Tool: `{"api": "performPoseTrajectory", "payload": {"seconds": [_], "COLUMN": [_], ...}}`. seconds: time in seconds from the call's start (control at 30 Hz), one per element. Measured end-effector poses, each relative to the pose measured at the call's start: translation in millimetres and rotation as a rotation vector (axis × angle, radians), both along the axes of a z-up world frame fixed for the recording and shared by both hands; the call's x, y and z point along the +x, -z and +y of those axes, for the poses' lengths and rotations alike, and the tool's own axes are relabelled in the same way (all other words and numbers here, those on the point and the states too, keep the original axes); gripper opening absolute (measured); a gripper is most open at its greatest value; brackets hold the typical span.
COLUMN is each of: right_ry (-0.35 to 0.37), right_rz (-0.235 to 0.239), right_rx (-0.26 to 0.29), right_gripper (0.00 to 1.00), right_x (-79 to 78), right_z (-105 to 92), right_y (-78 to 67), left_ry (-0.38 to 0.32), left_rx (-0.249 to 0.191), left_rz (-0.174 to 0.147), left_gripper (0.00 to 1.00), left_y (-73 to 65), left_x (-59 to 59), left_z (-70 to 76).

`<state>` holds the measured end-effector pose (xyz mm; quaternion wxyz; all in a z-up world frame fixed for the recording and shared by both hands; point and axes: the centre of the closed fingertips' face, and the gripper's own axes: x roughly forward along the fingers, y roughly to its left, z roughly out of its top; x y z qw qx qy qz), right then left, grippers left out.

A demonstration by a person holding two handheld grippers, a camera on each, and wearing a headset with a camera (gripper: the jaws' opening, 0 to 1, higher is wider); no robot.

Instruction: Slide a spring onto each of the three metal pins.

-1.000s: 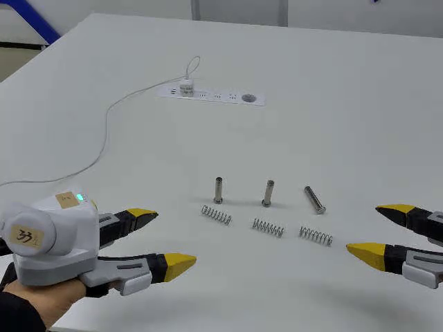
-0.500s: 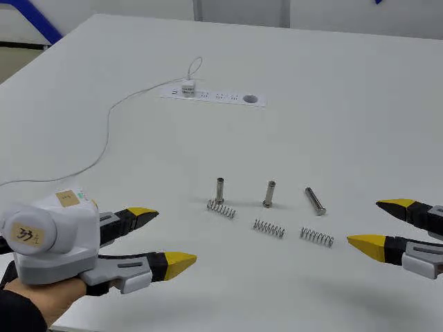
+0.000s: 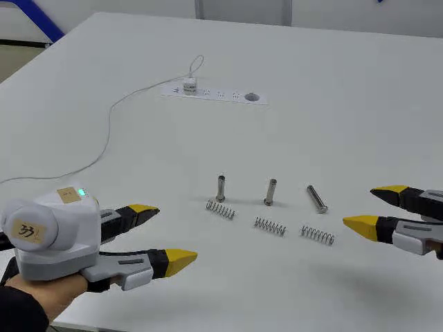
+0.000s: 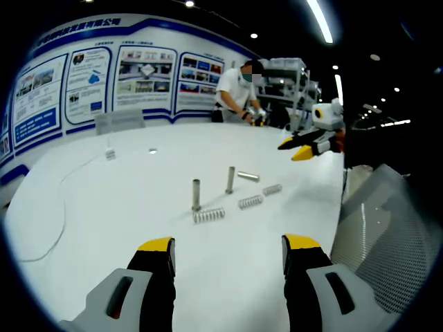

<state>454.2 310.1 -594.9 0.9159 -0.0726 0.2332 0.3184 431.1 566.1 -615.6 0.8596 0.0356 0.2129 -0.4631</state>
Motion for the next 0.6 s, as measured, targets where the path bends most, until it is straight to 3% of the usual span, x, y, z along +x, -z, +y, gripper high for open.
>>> {"api": "performPoseTrajectory", "payload": {"seconds": [0.27, 0.6], "right_ry": [0.029, 0.043], "right_rz": [0.021, 0.080], "right_rx": [-0.034, -0.103], "right_gripper": [0.43, 0.33], "right_x": [22.7, 48.8], "right_z": [3.0, 11.1], "right_y": [-0.8, 11.7], "left_ry": [0.000, -0.001], "left_rx": [-0.001, -0.001], "left_rz": [0.000, -0.001], "left_gripper": [0.63, 0.63], "left_y": [0.0, 0.5], "left_x": [0.4, 1.0], "left_z": [0.1, 0.7]}}
